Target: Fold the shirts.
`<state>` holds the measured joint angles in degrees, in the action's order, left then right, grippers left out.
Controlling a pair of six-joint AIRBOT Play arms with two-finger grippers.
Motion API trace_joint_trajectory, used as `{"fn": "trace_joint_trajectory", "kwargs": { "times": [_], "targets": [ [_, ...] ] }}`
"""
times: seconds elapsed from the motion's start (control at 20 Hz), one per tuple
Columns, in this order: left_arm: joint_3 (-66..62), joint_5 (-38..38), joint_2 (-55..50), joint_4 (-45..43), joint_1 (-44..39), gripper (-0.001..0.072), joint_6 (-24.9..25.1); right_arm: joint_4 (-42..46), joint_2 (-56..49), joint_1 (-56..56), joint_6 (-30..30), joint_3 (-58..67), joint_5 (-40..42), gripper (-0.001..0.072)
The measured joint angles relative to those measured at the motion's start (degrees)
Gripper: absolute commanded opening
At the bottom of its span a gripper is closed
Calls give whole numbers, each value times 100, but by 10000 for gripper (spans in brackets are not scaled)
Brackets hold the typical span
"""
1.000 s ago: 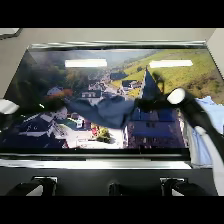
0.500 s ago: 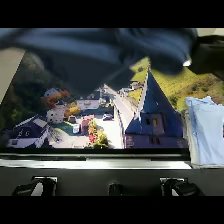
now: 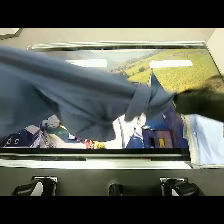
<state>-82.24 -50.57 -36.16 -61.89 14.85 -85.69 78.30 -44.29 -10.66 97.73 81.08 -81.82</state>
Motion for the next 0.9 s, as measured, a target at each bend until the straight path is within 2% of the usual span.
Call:
{"fn": "trace_joint_trajectory", "kwargs": {
  "times": [0.1,0.2,0.4,0.55,0.6,0.65,0.7,0.75,0.9],
  "targets": [
    [343,-79,-352,-13,-173,25,83,46,-251,0,48,-586,-247,47],
    [846,61,-848,-66,-439,26,210,118,-590,4,90,-1180,55,48],
    [1438,1191,-2162,-101,-1010,26,470,221,-1672,9,245,-1781,1945,48],
    [1567,1891,-3174,37,-1333,26,562,186,-2577,11,809,-1921,3405,65],
    [1589,1974,-3436,144,-1403,26,570,127,-2830,13,1014,-1945,3742,283],
    [1602,2009,-3661,251,-1469,26,581,37,-3045,17,1187,-1954,4035,618],
    [1615,2006,-3823,323,-1510,26,584,-81,-3187,31,1283,-1939,4188,659],
    [1626,1967,-3945,354,-1526,26,599,-201,-3272,55,1266,-1873,4221,662],
    [1637,1683,-4065,363,-1440,26,632,-662,-3244,282,479,-1563,3368,662]
  ]
}}
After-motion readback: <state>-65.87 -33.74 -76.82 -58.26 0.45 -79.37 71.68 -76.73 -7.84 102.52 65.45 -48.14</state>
